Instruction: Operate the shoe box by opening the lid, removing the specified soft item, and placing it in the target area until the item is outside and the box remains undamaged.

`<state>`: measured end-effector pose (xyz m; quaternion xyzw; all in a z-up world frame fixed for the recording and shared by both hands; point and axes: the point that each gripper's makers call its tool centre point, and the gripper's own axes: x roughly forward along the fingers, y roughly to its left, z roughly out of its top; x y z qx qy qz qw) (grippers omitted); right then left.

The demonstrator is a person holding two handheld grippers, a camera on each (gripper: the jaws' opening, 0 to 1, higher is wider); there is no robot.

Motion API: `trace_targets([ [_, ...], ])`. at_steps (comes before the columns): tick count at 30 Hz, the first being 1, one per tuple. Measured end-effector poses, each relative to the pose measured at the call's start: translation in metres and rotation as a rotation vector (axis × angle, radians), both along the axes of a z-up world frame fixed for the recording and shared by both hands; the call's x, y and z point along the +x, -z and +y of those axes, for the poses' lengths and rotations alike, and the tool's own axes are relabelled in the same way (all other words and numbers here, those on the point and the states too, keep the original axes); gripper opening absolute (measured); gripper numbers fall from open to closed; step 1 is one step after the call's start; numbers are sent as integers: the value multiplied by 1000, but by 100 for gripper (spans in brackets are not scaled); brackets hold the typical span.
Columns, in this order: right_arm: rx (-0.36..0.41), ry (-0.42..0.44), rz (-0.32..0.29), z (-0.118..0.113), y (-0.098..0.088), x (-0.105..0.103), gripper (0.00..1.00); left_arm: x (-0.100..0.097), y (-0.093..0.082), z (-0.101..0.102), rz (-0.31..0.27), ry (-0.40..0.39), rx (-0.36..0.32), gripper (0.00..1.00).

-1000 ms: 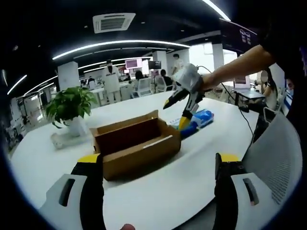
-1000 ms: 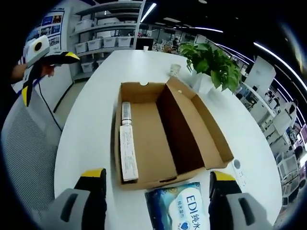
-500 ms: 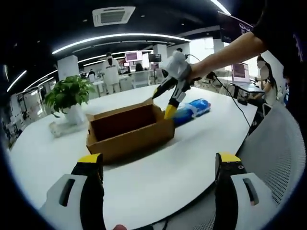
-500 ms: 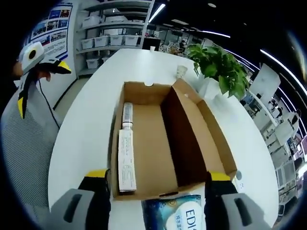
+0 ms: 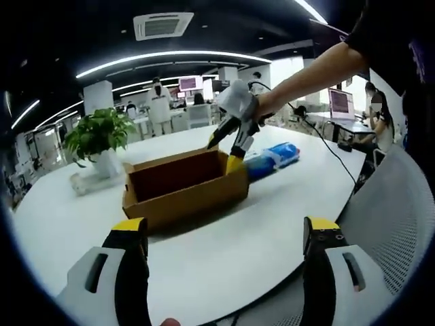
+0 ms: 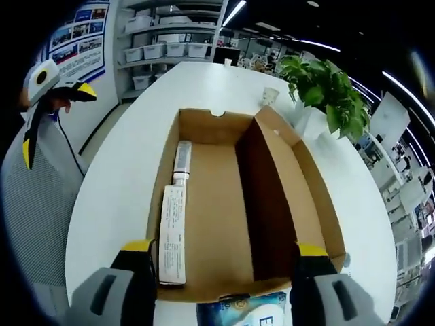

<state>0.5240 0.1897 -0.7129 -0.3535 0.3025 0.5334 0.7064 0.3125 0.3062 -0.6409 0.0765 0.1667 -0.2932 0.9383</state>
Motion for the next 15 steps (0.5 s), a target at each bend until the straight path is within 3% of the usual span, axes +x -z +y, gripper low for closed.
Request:
trace_targets([
  [10,-1,6,69,3,15,-3,70,0,3,0,17,-3,-9,90],
  [15,7,2,68,3,15,1,72,1,4,0,23,-9,-19,89],
])
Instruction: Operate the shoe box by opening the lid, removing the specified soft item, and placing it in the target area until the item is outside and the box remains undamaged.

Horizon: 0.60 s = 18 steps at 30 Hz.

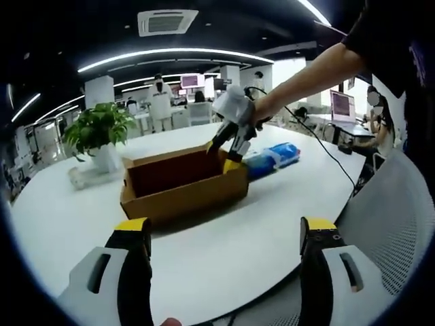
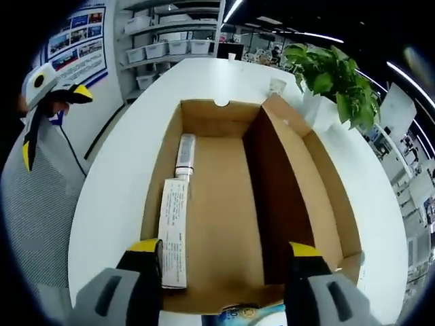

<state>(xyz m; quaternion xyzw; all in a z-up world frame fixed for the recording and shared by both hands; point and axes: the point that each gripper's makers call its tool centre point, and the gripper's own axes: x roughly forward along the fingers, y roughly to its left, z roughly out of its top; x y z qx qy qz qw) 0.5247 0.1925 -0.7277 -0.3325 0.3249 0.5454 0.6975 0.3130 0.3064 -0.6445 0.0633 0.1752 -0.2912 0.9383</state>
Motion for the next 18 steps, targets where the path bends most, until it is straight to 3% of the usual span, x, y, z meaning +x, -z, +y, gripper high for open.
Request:
trace_targets([
  [10,-41,-10,-33,-13,-2,6,70,0,0,-1,2,1,-3,88],
  [18,3,-65,26,-3,-4,-9,69,0,0,-1,2,0,-6,87],
])
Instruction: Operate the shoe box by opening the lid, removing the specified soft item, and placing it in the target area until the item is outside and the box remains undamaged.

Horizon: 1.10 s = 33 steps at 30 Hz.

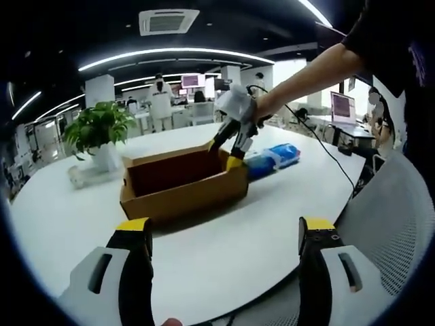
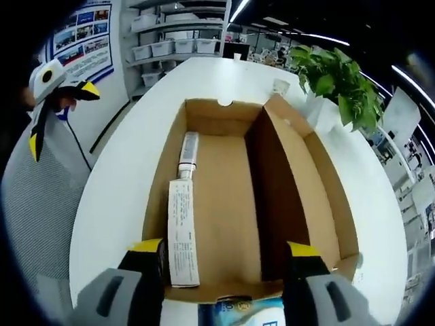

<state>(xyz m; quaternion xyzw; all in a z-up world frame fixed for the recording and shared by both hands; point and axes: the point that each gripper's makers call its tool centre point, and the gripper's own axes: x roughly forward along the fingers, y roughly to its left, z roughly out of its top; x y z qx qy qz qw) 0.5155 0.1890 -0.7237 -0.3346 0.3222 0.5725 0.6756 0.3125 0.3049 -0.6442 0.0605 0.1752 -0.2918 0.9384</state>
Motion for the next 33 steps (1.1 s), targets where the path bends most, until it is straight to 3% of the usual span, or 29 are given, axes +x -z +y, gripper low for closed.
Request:
trace_targets([
  [8,-12,-10,-17,17,15,-5,57,1,-1,2,-7,-9,-8,88],
  [14,-5,-52,-9,26,19,-17,36,1,0,3,3,-17,-10,87],
  [18,-23,-78,-5,26,22,-25,16,1,1,2,4,-9,-3,86],
  [25,-34,-111,-33,25,19,-25,14,1,1,2,1,-9,-4,86],
  [33,-5,-121,-84,27,-3,-19,14,1,1,2,0,-4,-5,85],
])
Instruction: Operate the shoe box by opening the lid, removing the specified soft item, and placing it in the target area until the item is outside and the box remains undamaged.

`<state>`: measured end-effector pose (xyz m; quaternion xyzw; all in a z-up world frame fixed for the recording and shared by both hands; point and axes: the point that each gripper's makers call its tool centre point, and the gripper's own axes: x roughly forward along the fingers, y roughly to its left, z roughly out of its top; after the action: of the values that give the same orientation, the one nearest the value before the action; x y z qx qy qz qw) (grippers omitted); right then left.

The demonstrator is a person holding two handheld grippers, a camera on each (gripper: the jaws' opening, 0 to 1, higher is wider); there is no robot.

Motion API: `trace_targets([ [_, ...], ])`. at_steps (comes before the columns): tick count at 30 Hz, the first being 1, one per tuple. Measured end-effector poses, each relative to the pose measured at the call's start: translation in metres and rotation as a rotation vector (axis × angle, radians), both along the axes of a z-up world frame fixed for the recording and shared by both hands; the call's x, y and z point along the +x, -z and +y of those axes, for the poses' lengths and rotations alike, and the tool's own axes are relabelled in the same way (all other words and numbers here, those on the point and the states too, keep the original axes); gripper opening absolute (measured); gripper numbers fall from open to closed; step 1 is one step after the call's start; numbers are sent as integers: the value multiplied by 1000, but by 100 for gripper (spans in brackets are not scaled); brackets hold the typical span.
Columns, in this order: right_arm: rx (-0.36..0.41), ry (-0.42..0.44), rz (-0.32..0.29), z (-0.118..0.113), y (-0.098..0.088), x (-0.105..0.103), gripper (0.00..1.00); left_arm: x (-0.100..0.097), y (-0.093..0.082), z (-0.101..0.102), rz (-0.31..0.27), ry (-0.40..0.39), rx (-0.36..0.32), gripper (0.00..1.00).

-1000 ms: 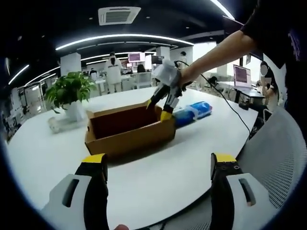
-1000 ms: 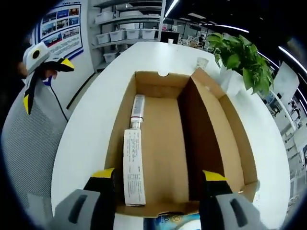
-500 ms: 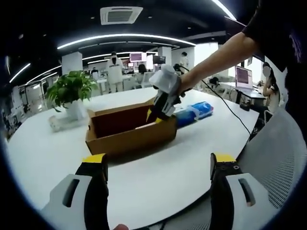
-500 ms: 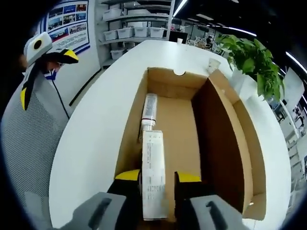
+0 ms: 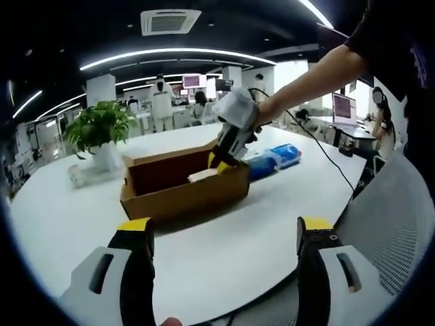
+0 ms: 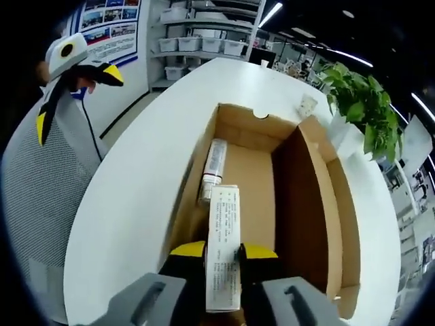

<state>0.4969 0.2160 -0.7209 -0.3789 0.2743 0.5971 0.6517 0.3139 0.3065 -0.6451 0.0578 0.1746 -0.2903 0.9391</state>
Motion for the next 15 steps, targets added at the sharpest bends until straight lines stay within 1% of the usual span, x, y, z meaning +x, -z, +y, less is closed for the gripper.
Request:
trace_targets([
  [7,16,-8,-33,0,-22,4,14,0,0,0,3,-1,-13,85],
  [15,40,-5,-65,-4,-45,7,14,0,1,0,3,5,-6,85],
])
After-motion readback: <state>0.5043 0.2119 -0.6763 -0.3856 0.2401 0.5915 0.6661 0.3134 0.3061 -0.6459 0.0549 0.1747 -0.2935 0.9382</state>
